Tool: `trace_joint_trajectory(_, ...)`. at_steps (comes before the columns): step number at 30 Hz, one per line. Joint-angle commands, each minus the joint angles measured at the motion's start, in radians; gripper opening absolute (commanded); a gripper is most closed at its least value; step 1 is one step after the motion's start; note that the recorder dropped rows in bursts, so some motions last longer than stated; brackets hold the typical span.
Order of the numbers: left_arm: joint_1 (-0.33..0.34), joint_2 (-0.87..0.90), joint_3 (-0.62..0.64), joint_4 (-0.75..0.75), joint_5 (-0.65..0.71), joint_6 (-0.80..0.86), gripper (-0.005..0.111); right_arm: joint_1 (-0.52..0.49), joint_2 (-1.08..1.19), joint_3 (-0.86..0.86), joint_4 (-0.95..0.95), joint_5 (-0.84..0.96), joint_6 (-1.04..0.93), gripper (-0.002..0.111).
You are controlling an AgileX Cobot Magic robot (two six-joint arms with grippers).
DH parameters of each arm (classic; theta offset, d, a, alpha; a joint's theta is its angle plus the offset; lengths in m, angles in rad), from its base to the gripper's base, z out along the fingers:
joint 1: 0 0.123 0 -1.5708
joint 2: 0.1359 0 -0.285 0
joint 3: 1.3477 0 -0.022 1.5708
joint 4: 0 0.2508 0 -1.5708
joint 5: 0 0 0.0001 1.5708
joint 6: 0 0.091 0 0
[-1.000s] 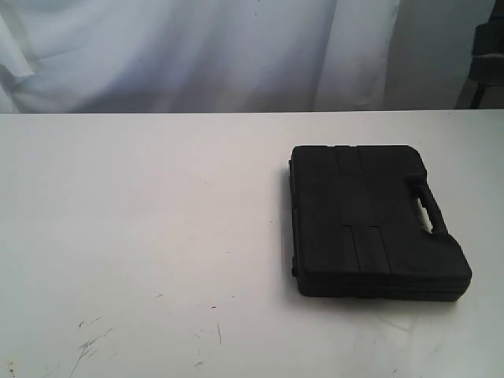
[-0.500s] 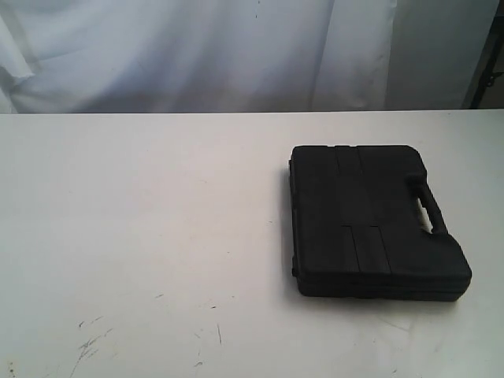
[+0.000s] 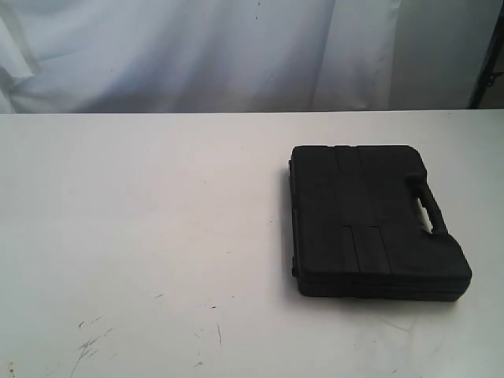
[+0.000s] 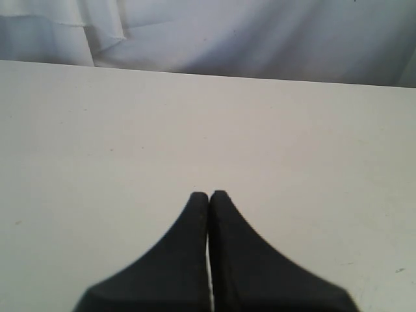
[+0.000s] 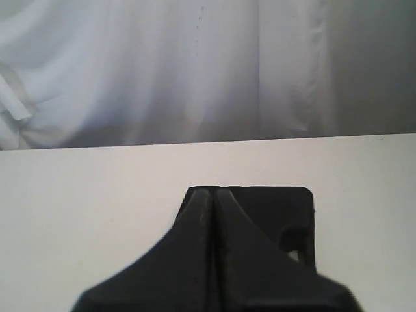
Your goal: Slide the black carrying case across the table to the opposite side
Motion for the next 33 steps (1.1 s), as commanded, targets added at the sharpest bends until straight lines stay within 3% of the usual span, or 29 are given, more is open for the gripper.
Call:
trace_joint_trajectory(1, -0.006, -0.004, 0.005, 0.001, -0.007, -0.005, 0.000, -0.033, -0.155, 0.170, -0.011, -0.091, -0.010, 0.000)
trace_joint_trajectory(8, -0.006, -0.004, 0.005, 0.001, -0.007, -0.005, 0.000, -0.081, -0.429, 0.384, -0.021, -0.153, -0.010, 0.000)
trace_joint_trajectory(15, -0.006, -0.004, 0.005, 0.001, -0.007, -0.005, 0.000, -0.089, -0.611, 0.466, -0.057, -0.142, -0.010, 0.000)
trace_joint_trajectory(22, -0.006, -0.004, 0.005, 0.001, -0.007, -0.005, 0.000, -0.089, -0.640, 0.544, -0.092, -0.171, 0.051, 0.000)
trace_joint_trajectory(28, -0.006, -0.004, 0.005, 0.001, -0.007, -0.003, 0.000, -0.089, -0.653, 0.654, -0.331, -0.168, 0.343, 0.000)
trace_joint_trajectory(33, -0.006, -0.004, 0.005, 0.001, -0.007, -0.003, 0.000, -0.089, -0.653, 0.729, -0.331, -0.198, 0.339, 0.000)
